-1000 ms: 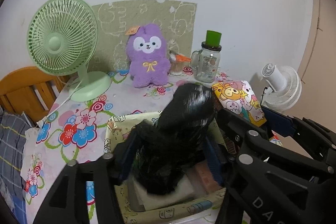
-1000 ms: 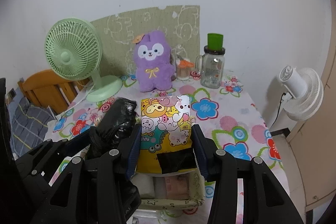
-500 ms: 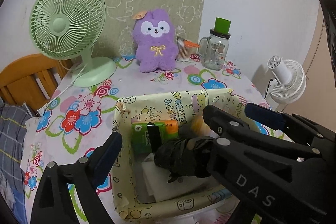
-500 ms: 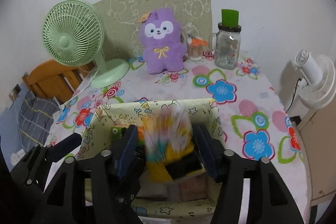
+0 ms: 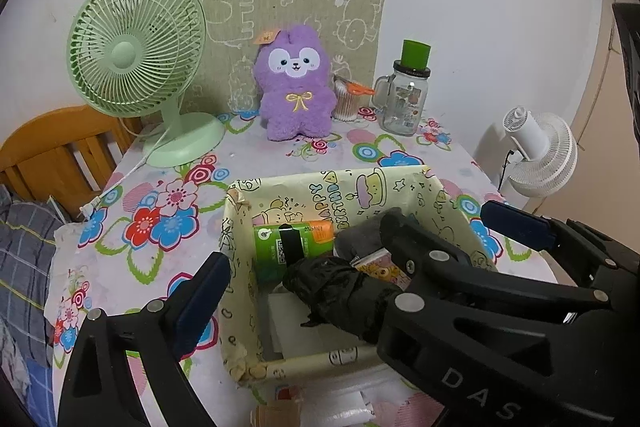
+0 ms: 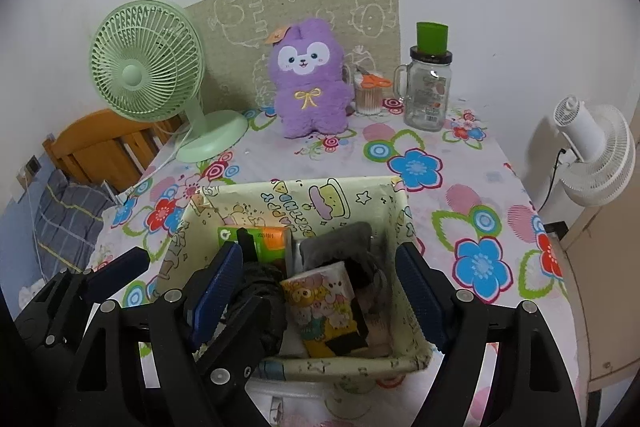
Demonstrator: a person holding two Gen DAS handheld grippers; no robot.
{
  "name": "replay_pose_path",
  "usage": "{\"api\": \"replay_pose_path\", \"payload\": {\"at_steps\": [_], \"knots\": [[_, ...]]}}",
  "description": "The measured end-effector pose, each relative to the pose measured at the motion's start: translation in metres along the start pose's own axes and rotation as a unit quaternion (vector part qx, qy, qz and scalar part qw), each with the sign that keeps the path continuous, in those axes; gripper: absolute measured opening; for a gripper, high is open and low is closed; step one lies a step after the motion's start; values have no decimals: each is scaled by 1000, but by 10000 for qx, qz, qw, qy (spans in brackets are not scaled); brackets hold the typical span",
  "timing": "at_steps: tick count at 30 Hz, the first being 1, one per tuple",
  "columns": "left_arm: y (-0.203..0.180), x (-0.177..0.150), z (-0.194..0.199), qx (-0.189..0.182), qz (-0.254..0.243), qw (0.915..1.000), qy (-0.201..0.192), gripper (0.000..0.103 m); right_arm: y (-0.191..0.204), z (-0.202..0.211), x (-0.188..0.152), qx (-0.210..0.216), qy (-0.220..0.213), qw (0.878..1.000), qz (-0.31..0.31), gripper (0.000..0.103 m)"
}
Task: Organize soft objects
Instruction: 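Withdraw both grippers up from the yellow box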
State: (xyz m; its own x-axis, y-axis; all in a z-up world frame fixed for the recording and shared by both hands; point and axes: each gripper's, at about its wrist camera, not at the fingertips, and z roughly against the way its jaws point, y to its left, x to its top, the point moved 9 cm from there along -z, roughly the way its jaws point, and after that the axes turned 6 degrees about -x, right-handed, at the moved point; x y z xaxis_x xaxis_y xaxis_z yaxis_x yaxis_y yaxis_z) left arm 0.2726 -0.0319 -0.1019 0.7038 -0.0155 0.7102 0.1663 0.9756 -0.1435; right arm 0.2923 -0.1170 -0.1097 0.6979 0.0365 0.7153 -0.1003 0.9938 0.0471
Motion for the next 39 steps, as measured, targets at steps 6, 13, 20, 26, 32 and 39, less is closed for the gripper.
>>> {"api": "replay_pose_path", "payload": {"at_steps": [6, 13, 20, 26, 32, 39], "knots": [[-6, -4, 15, 1, -68, 9999, -101, 97, -1, 18, -6, -30, -111, 9999, -3, 82], [-12, -9, 29, -19, -114, 9998, -190, 98, -2, 36, -12, -73, -244, 9997, 21, 82], [-18, -14, 43, -16, -158, 9995, -289, 98, -4, 52, -18, -108, -372, 9992, 41, 82], [-21, -21, 53, 7, -165, 9993, -330, 98, -3, 64, -24, -108, -444, 9989, 45, 82], [-23, -29, 60, 7, -149, 9993, -345, 99, -5, 73, -32, -155, -497, 9986, 72, 82], [-27, -39, 69, 20, -135, 9992, -380, 99, -8, 84, -42, -169, -579, 9982, 41, 82]]}}
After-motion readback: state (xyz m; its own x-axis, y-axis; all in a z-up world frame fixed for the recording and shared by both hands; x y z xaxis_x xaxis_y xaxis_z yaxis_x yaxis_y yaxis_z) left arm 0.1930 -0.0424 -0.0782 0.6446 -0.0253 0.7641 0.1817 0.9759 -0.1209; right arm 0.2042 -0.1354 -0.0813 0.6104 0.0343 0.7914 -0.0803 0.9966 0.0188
